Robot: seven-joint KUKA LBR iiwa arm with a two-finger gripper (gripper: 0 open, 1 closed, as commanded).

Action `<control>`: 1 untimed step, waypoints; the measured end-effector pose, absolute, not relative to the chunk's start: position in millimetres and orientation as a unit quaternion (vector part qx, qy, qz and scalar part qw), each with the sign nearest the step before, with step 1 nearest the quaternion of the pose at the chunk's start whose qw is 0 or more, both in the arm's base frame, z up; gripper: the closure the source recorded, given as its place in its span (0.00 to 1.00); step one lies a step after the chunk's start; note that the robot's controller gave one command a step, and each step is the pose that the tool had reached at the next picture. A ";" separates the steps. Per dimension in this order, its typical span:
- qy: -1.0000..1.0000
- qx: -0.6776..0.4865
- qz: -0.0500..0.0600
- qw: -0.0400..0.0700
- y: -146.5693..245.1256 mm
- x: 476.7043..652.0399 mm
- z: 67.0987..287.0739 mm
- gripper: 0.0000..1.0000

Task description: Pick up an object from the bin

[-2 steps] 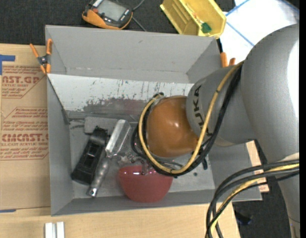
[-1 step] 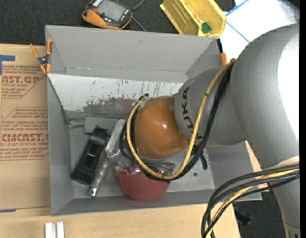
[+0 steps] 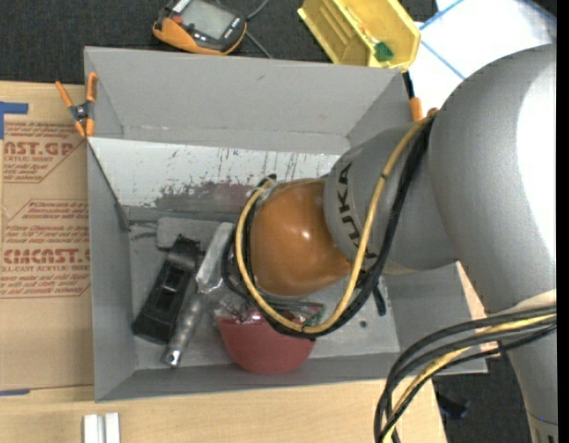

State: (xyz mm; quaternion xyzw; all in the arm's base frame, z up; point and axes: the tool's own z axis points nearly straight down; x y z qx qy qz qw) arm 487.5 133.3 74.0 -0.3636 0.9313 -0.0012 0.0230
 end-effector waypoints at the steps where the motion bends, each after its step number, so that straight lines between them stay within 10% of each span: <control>1: 0.931 -0.363 -0.002 0.024 133.2 488.2 82.0 1.00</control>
Offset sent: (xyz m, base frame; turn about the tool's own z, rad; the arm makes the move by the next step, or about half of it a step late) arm 0.0003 0.0001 0.0553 0.0008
